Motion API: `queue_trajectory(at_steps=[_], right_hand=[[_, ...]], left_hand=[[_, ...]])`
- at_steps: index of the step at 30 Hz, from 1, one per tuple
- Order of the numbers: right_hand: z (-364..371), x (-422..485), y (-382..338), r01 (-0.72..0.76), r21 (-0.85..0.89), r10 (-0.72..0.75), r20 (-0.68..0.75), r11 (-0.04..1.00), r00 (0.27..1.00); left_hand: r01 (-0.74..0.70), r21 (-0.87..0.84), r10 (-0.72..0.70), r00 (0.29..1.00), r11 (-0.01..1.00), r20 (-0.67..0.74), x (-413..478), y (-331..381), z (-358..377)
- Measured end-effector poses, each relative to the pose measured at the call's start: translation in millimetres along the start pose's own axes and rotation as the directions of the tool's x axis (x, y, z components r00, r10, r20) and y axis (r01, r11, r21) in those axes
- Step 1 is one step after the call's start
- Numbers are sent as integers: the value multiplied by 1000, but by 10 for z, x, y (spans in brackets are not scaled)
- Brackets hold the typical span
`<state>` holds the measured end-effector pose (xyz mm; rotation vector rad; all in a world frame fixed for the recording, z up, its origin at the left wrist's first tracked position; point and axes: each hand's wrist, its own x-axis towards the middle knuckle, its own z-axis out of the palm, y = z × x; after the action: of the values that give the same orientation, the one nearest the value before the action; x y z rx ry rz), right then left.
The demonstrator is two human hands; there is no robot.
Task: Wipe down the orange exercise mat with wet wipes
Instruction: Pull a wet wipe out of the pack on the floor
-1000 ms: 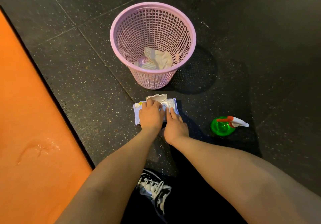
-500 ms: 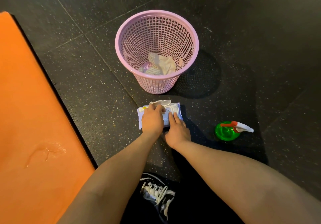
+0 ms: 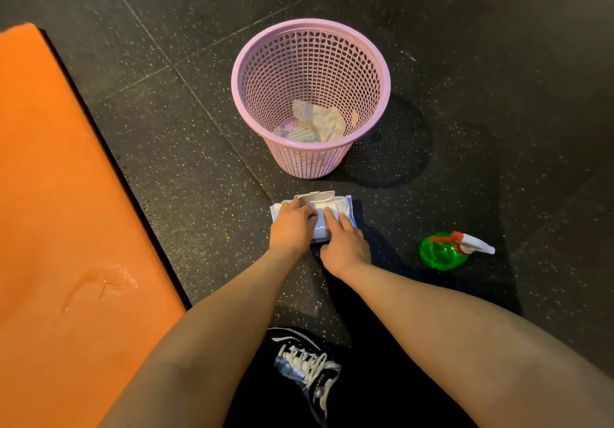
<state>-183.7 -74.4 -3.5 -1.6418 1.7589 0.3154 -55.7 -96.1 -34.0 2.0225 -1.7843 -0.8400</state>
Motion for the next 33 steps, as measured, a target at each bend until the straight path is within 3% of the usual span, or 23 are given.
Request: queue_trajectory(at_steps=[2, 11, 22, 26, 33], right_hand=[[-30, 35, -26, -1, -5, 1, 12, 1000, 1000], [-6, 49, -47, -10, -28, 10, -22, 1000, 1000], [76, 114, 50, 13, 84, -5, -96, 996, 995], [74, 130, 44, 4, 85, 4, -95, 996, 995], [100, 114, 40, 2, 70, 2, -59, 998, 998]], left_hand=[[-24, 36, 24, 1000, 999, 13, 2, -20, 19], [19, -115, -26, 998, 993, -55, -39, 18, 16], [88, -2, -88, 996, 996, -26, -5, 40, 60], [30, 65, -31, 999, 997, 22, -57, 75, 53], [47, 19, -47, 998, 999, 47, -112, 92, 22]])
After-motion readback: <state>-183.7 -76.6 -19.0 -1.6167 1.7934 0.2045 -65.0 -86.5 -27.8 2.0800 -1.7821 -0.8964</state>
